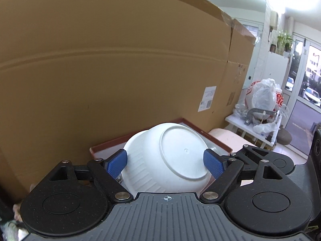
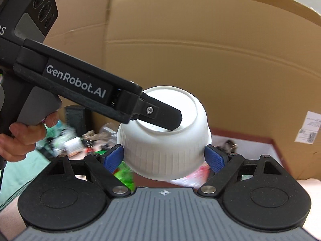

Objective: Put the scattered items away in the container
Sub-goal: 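Lift the white bowl with the left gripper and carry it to the red box, then lower the bowl into the red box and open the left gripper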

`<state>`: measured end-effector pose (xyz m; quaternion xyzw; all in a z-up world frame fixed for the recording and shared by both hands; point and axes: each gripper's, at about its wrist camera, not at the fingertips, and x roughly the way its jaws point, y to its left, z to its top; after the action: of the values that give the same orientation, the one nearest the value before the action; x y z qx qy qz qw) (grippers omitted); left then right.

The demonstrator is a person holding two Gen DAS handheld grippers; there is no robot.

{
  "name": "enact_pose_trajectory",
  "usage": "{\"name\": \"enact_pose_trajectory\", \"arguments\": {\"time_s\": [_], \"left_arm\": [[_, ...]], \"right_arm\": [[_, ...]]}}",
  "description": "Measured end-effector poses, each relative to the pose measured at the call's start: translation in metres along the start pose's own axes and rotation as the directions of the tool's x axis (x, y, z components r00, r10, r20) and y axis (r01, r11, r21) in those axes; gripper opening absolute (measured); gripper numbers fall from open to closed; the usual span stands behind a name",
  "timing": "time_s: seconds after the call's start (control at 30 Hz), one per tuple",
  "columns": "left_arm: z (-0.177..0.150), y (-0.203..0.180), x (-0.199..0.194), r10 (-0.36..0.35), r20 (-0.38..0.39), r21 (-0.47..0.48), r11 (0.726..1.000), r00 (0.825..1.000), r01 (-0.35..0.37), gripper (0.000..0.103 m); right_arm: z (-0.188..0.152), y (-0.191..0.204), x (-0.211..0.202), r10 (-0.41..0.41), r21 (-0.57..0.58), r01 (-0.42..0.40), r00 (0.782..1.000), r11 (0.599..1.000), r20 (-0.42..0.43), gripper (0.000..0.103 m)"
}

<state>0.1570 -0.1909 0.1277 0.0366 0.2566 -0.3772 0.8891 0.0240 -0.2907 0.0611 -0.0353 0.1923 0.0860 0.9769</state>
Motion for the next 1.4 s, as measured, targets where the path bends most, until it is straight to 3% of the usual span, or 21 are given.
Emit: {"name": "enact_pose_trajectory", "arguments": {"time_s": [0.27,0.5,0.63,0.87,0.97,1.07,1.4], "left_arm": [[0.003,0.030,0.058,-0.012,-0.053,-0.050,0.999,0.999,0.010,0.090],[-0.003,0.058,0.095,-0.006,-0.126,-0.101,0.995,0.992,-0.007,0.089],[-0.007,0.068,0.095,0.023,-0.127,-0.144,0.989,0.992,-0.041,0.096],[-0.007,0.075,0.094,0.024,-0.129,-0.155,0.987,0.991,-0.044,0.096],[-0.009,0.074,0.095,0.034,-0.133,-0.141,0.989,0.991,-0.053,0.096],[-0.010,0.075,0.093,0.036,-0.133,-0.145,0.988,0.991,-0.055,0.096],[-0.016,0.073,0.086,0.053,-0.136,-0.160,0.984,0.989,-0.074,0.102]], "right_arm": [[-0.003,-0.032,0.041,-0.004,0.057,0.008,0.997,0.998,-0.075,0.090],[-0.010,-0.037,0.083,-0.003,0.067,0.012,0.990,0.998,-0.139,0.090],[-0.013,-0.040,0.102,-0.031,0.080,0.046,0.982,0.996,-0.187,0.090],[-0.028,-0.036,0.096,-0.025,0.082,0.043,0.978,0.996,-0.209,0.087],[-0.021,-0.035,0.106,-0.015,0.068,0.030,0.977,0.997,-0.214,0.078],[-0.023,-0.031,0.103,0.005,0.047,0.007,0.973,0.999,-0.231,0.062],[-0.021,-0.025,0.121,-0.024,0.053,0.039,0.969,0.998,-0.246,0.066]]}}
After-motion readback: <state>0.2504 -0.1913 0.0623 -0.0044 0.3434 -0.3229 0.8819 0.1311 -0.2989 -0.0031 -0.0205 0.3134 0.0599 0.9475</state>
